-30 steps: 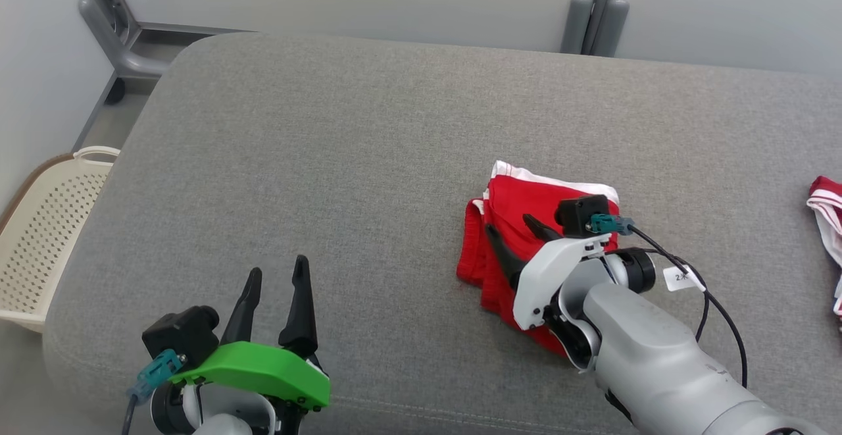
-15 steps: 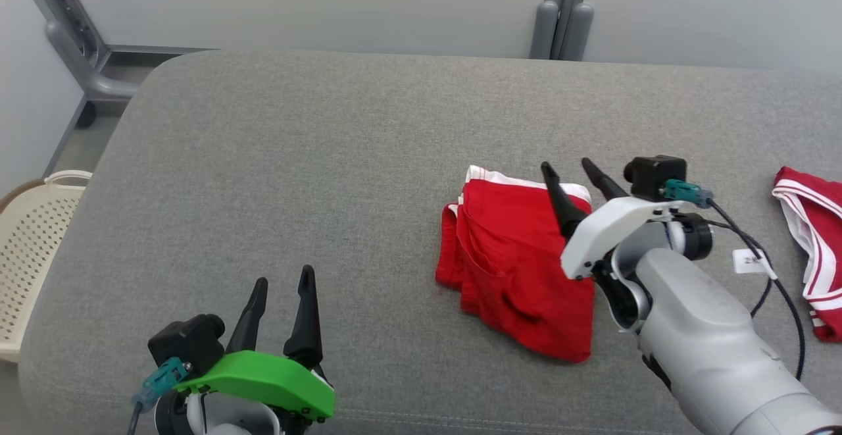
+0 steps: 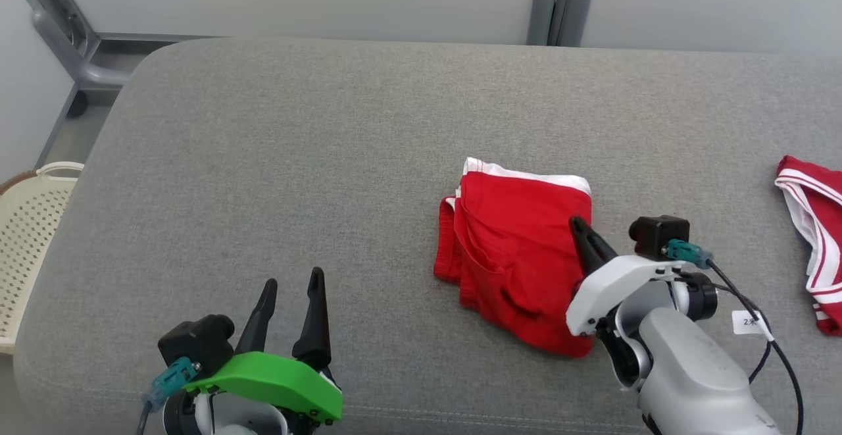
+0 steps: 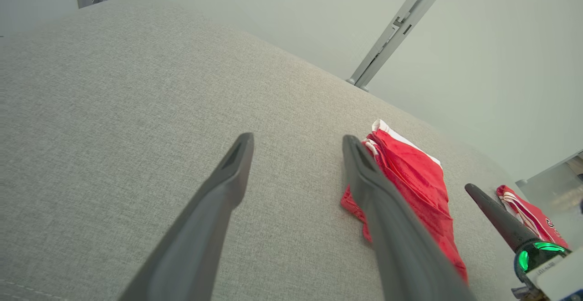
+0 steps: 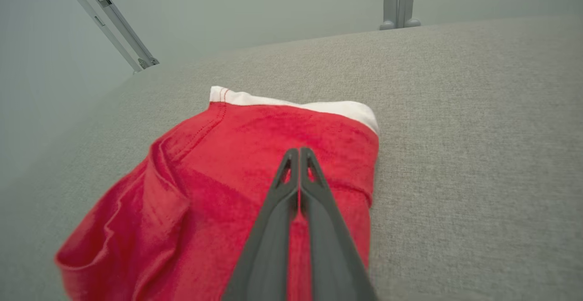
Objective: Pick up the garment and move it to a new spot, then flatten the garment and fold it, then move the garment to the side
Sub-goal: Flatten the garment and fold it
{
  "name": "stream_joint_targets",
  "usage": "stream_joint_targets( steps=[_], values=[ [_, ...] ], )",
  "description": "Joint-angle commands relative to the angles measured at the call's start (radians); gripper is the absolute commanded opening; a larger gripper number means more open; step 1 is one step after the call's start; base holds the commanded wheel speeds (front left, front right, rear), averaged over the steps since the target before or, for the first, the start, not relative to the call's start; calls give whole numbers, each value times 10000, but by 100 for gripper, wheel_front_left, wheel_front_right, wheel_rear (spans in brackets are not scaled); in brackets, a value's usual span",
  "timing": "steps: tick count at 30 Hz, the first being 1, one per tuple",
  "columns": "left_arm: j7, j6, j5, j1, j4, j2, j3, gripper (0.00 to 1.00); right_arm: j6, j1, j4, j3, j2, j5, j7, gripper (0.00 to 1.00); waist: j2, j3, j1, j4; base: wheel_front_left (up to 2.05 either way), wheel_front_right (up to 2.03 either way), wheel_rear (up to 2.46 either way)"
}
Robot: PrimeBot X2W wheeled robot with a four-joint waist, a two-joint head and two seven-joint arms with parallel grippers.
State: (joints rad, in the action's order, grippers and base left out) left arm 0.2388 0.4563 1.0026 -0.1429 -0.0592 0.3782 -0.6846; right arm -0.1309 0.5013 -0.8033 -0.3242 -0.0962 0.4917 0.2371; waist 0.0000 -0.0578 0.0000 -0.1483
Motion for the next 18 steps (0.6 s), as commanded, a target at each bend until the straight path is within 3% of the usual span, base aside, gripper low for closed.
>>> stream_joint_targets(
  steps=[1, 10, 18],
  values=[
    [7, -52, -24, -117, 26, -6, 7, 100, 5, -147, -30, -17, 83, -94, -86, 0, 0, -82, 0, -115, 0, 0, 0],
    [-16, -77, -32, -285, 130, -44, 44, 100, 5, -96, -768, -453, 388, 27, -439, 0, 0, -209, 0, -610, 0, 0, 0],
    [33, -79, -2, -213, 167, -53, 135, 100, 5, -12, -594, -1726, 441, 582, -481, 0, 0, -209, 0, -815, 0, 0, 0]
  ],
)
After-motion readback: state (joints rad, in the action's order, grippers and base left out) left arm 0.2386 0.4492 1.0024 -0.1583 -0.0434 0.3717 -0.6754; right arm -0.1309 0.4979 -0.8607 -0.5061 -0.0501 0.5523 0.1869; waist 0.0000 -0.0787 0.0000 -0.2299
